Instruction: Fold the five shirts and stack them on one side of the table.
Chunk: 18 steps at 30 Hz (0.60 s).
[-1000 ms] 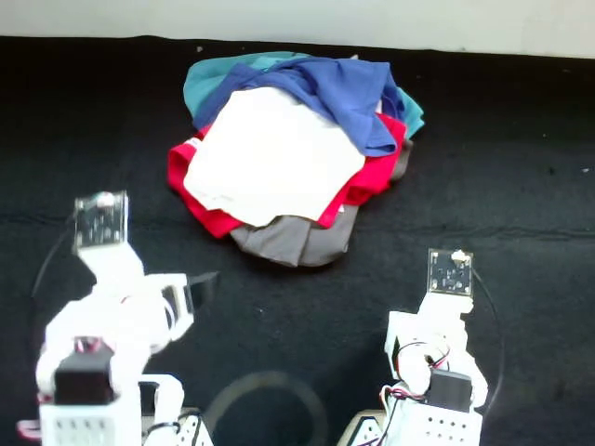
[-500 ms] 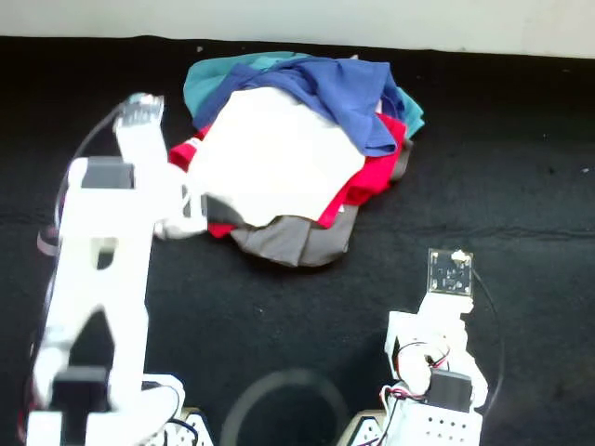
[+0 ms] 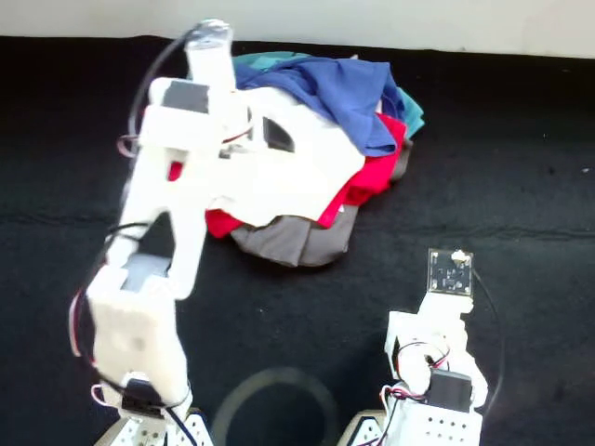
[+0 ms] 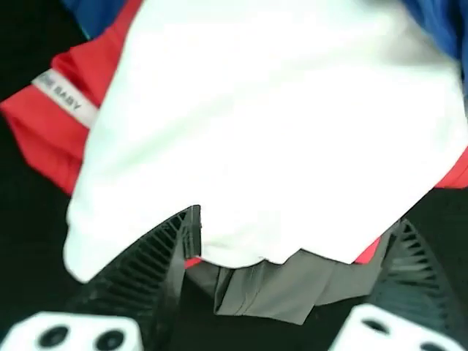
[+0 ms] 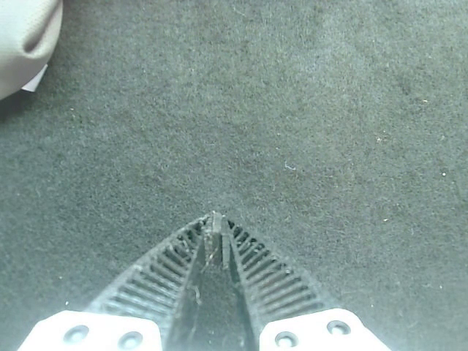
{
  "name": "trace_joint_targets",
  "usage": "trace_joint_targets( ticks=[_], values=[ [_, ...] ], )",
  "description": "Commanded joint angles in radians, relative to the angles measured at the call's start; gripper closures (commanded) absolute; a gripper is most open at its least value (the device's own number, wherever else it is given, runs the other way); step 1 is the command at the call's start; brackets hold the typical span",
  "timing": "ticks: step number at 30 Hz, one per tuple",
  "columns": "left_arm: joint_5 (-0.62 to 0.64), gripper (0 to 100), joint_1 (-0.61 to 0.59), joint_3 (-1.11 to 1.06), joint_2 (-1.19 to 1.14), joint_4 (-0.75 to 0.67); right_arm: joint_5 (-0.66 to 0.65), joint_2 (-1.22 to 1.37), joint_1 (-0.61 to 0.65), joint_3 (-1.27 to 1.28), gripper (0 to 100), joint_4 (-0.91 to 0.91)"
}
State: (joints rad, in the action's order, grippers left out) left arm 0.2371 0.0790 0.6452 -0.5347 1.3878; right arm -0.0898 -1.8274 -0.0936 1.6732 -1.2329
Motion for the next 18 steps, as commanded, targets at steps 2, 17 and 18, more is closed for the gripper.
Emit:
trace_joint_targets(
  ticks=[2,17,18],
  values=[
    [-0.054,61,-0.004,0.183,-0.216,0.002,0.006,-0.002,0.004,0.137,99.1,-0.004],
    [-0.222,100,-0.266,0.568,-0.616,0.255,0.006,-0.002,0.004,0.137,99.1,-0.004],
    [-0.222,99,-0.297,0.582,-0.624,0.278,0.006,-0.002,0.004,0.137,99.1,-0.004]
  ],
)
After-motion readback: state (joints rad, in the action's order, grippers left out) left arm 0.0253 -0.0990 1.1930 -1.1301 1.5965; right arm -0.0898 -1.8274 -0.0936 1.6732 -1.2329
